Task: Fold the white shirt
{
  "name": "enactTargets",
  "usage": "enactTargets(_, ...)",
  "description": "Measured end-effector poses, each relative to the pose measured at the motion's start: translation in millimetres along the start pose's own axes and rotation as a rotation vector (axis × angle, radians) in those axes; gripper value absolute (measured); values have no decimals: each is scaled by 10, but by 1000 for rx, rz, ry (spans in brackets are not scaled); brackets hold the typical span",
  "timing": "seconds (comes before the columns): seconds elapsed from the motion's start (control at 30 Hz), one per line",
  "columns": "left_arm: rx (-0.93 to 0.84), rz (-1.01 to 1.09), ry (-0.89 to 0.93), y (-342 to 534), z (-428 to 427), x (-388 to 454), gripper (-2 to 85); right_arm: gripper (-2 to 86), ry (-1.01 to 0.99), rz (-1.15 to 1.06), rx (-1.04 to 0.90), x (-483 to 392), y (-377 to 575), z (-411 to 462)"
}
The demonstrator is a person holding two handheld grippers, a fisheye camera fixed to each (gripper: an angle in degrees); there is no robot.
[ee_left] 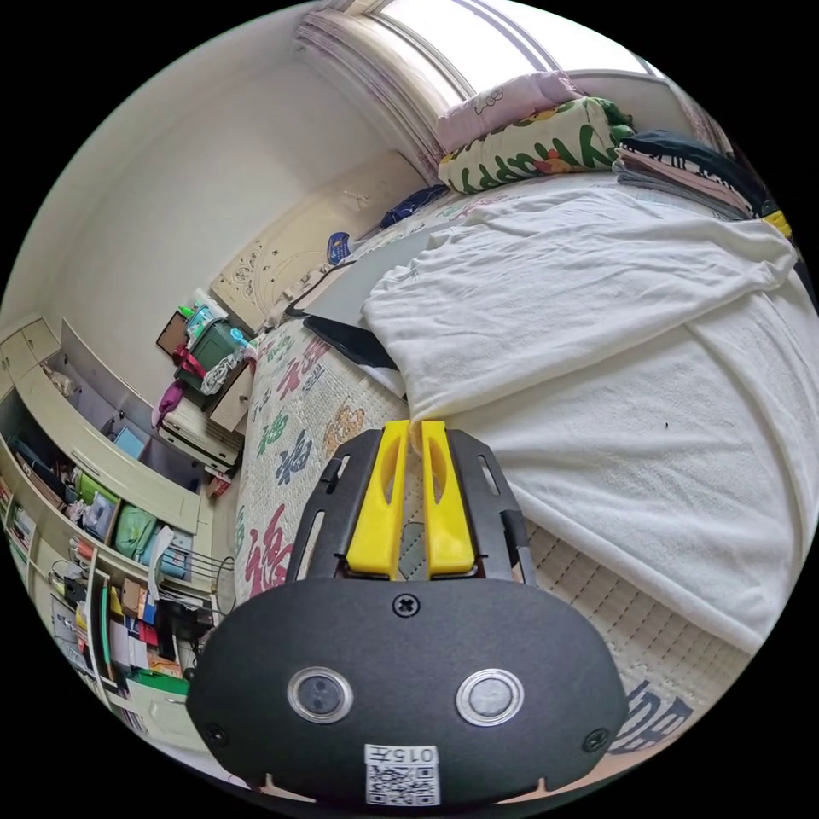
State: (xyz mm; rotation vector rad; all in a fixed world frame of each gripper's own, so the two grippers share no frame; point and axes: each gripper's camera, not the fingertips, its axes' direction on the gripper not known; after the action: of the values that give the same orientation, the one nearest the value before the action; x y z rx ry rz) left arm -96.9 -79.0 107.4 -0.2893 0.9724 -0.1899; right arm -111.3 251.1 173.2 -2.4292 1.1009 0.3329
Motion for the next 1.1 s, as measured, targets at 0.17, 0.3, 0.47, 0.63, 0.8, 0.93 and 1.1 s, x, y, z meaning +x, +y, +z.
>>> enactTargets(0.17,-2,2,0,-3,14,-16,13,-4,181,-122,14,-309,-275,-473)
enactTargets(0.3,1,1,0,12,22,-21,13,13,151,-117,-145,-294,-169,1)
enactTargets(0.47,1,4,-5,50,50,-3,13,63,-12,127,-73,271,81,136)
enactTargets(0.63,0,6,-8,102,83,23,14,69,-68,184,-110,530,21,457)
enactTargets(0.8,1,5,-6,175,122,47,14,67,-121,239,-42,758,-102,413)
enactTargets(0.93,1,3,-4,253,161,71,14,56,-143,253,-38,872,-240,385)
enactTargets(1.1,1,4,-5,357,209,111,13,-4,-119,291,-19,998,-277,186)
